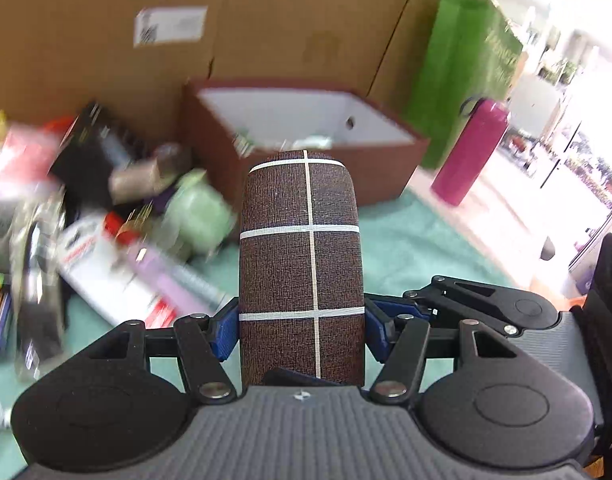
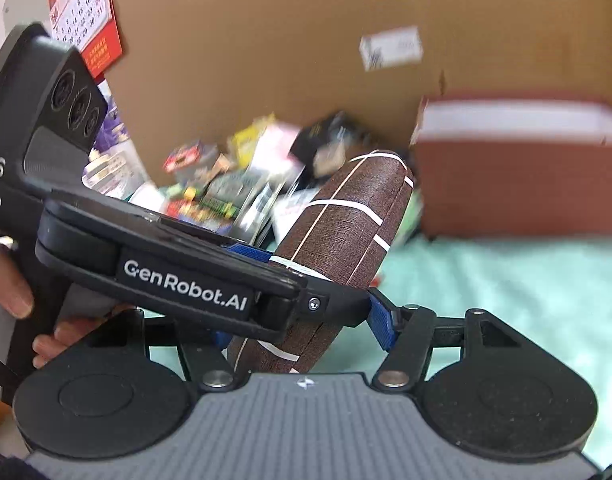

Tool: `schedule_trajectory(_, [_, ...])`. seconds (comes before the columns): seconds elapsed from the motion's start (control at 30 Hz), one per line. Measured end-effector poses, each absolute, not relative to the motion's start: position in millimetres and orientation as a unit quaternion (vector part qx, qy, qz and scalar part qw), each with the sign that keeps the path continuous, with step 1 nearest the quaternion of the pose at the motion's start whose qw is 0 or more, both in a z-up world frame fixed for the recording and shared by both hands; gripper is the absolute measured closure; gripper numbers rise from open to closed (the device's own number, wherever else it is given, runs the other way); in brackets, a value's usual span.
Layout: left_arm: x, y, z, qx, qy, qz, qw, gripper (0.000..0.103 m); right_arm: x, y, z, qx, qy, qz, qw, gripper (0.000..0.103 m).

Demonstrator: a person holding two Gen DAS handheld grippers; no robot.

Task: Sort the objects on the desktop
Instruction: 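Lift the brown striped case with the left gripper toward the brown box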

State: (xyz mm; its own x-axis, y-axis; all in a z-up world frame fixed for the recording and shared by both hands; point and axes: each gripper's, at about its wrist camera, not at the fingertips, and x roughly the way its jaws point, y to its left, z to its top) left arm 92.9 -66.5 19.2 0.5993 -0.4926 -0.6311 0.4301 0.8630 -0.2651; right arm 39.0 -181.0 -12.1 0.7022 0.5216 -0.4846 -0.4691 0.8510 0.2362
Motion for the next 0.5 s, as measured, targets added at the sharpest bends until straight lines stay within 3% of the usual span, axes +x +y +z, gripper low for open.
schedule_trajectory(0.27, [167, -130, 72, -0.071, 0.297, -0.305, 0.902, 0.040, 87, -239, 54, -0.024, 0.200, 0.199, 0.959, 0.039])
schedule_trajectory(0.5, [251, -183, 72, -0.123, 0.332, -0.317, 0.880, 0.040, 166, -296, 74, -0.040, 0.220, 0.154, 0.962, 0.040])
